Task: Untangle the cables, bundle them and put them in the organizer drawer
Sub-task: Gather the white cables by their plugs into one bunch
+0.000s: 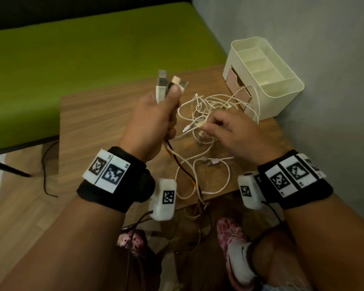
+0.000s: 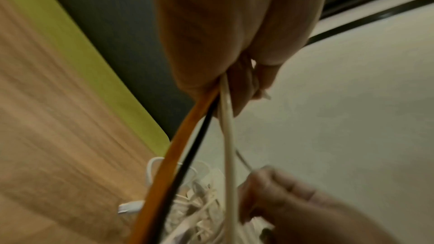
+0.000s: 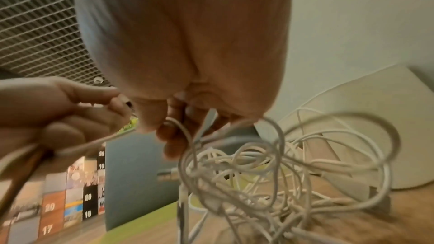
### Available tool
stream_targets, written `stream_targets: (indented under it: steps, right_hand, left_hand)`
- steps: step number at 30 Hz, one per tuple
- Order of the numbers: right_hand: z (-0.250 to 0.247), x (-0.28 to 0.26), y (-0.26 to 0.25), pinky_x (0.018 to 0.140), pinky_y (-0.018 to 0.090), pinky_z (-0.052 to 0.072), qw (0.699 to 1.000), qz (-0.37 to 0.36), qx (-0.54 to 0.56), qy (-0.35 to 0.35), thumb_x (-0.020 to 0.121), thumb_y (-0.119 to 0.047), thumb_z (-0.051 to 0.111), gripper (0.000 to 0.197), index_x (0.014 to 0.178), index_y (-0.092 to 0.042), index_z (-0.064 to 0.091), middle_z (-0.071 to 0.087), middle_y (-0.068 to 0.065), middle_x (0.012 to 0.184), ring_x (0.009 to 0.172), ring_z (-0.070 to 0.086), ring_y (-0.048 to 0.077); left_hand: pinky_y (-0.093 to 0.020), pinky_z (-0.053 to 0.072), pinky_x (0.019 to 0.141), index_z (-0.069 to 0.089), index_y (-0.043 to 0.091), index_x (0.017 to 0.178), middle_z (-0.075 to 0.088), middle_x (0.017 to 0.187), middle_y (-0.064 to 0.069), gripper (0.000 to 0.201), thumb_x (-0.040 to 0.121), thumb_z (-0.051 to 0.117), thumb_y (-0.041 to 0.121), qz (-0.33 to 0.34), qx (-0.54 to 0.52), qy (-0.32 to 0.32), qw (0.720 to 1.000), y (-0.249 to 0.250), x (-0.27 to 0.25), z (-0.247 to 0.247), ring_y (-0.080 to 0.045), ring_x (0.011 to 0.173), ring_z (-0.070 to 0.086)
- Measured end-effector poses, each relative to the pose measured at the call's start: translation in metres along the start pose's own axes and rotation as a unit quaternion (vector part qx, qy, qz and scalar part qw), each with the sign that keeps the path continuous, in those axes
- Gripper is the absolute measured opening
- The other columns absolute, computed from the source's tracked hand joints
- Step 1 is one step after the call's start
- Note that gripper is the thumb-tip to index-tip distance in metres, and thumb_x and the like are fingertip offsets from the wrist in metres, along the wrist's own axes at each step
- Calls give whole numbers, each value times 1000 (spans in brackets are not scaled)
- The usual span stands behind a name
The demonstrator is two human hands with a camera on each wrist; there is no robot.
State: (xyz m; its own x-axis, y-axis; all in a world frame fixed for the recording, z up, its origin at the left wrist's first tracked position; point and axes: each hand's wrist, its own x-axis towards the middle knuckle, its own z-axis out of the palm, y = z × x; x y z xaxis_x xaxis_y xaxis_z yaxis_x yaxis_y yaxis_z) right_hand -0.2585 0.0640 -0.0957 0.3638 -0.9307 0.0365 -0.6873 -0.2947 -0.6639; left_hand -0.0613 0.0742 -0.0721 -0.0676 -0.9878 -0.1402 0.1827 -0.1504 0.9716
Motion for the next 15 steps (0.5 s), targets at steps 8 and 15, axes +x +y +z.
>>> stream_targets:
  steps: [8, 15]
  right_hand:
    - [2, -4, -6, 70, 35, 45, 986, -80, 45, 136, 92, -28, 65, 17, 89, -12, 68, 62, -8, 80, 84, 56, 19]
    - [6, -3, -3, 62, 15, 39, 989, -106, 67, 85, 93, -26, 65, 10, 85, -20, 62, 58, -14, 76, 71, 54, 2]
  left_hand:
    - [-22, 28, 43, 60, -12, 96, 43, 43, 13, 33, 87, 71, 17, 11, 193, -73, 978, -4, 2, 8, -3, 39, 34]
    - [-28, 24, 47, 61, -2, 74, 39, 46, 4, 28, 88, 69, 21, -24, 243, -144, 959, 6, -2, -2, -14, 41, 29]
